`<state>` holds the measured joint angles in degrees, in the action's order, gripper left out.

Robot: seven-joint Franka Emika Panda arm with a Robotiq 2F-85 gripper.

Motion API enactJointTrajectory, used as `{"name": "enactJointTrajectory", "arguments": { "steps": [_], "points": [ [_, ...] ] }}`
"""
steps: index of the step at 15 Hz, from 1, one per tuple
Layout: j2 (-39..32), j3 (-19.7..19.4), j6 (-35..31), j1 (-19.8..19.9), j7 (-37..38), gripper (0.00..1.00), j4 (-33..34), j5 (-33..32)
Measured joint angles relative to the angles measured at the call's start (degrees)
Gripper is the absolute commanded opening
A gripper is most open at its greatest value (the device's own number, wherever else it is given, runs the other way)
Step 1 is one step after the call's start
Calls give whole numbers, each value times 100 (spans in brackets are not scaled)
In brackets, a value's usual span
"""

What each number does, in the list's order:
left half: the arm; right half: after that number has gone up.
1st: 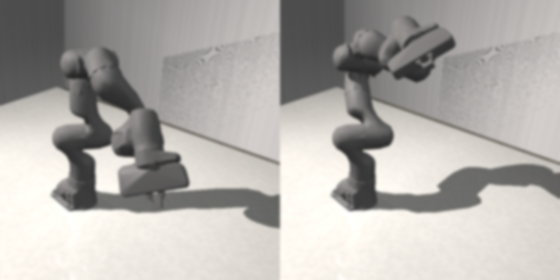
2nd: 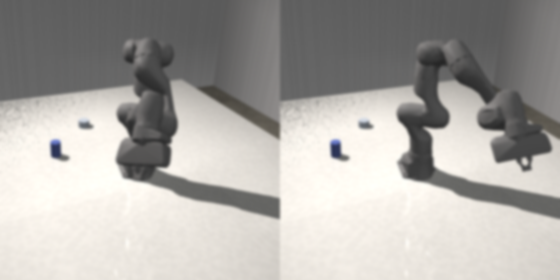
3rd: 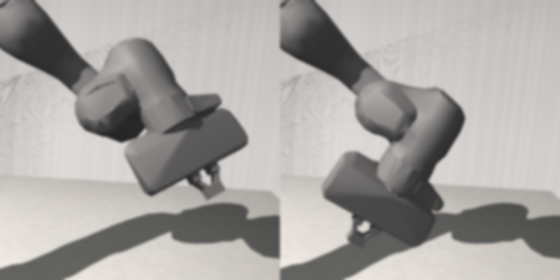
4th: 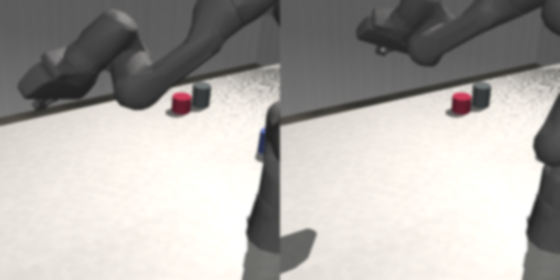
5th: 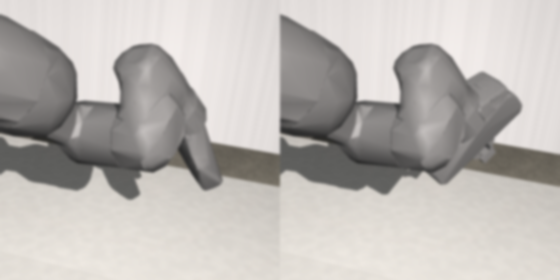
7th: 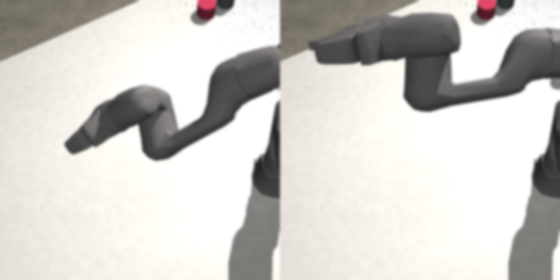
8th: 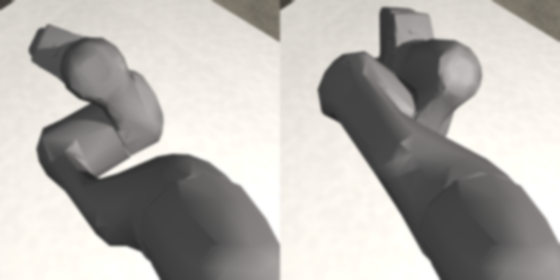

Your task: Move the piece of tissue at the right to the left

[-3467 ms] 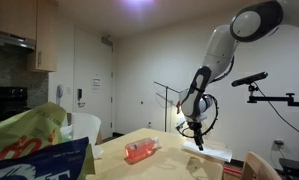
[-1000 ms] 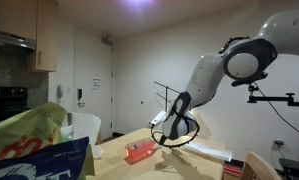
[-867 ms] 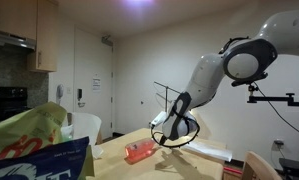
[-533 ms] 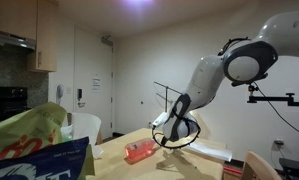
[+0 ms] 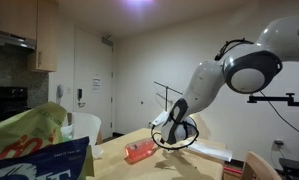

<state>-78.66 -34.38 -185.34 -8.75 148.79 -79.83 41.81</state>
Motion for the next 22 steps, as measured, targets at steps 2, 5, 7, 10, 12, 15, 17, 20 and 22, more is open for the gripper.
{"name": "enactJointTrajectory", "arguments": {
  "steps": [2,5,7,10,12,15,17,20,22],
  "points": [
    [-69,41,-147,38,0,100,180,-2],
    [-150,202,-281,198,-2,100,488,-93],
    [-202,391,-323,383,-10,100,723,-203],
    [-259,724,-335,697,-20,100,1043,-445],
    [-320,934,-349,882,-22,100,1239,-611],
    [-445,1148,-372,1090,-23,100,1499,-830],
    [-559,1171,-412,1158,-23,100,1657,-944],
    [-593,1229,-837,1231,-23,100,1646,-1185],
    [-596,1298,-1150,1295,-23,100,1632,-1330]
  ]
}}
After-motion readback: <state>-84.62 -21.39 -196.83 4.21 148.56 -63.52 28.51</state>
